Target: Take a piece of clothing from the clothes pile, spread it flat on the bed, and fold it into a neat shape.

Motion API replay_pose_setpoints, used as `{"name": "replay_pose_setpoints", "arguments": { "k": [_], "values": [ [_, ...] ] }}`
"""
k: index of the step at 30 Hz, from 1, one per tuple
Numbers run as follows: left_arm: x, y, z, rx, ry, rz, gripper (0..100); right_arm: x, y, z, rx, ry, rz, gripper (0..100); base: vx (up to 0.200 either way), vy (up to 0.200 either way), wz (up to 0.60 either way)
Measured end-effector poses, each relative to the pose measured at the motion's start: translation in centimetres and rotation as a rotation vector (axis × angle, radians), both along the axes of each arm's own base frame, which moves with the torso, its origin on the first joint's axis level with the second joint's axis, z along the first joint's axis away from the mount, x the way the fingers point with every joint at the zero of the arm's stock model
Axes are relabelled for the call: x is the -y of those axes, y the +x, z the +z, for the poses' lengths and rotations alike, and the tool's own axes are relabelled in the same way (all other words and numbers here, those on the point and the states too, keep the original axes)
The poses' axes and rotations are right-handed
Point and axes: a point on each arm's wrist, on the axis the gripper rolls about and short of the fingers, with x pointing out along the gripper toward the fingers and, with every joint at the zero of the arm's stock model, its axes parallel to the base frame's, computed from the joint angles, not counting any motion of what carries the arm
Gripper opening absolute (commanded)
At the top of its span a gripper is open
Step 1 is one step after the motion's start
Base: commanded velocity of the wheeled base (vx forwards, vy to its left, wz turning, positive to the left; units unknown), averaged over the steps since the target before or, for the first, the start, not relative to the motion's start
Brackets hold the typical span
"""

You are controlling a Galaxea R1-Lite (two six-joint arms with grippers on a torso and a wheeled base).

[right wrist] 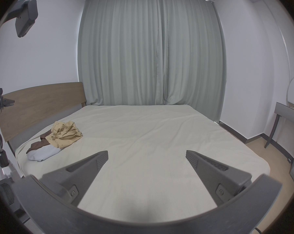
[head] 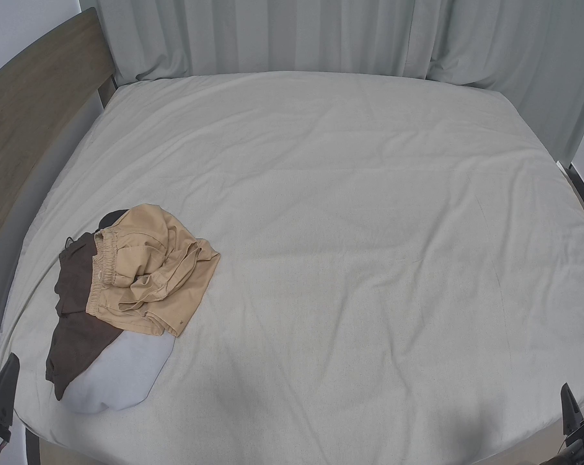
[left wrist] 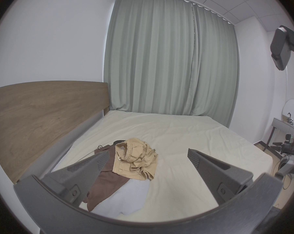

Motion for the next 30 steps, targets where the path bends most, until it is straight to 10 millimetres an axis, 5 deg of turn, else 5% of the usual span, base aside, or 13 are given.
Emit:
{"name": "replay_pose_setpoints", "arguments": {
  "k": [30],
  "values": [
    [0.6, 7.1, 3.4, -0.119, -0.169, -0.081, 100, 0.0, 0.0, 0.0, 0.000, 0.000, 0.001, 100, 0.000, 0.000, 0.00]
  ]
}}
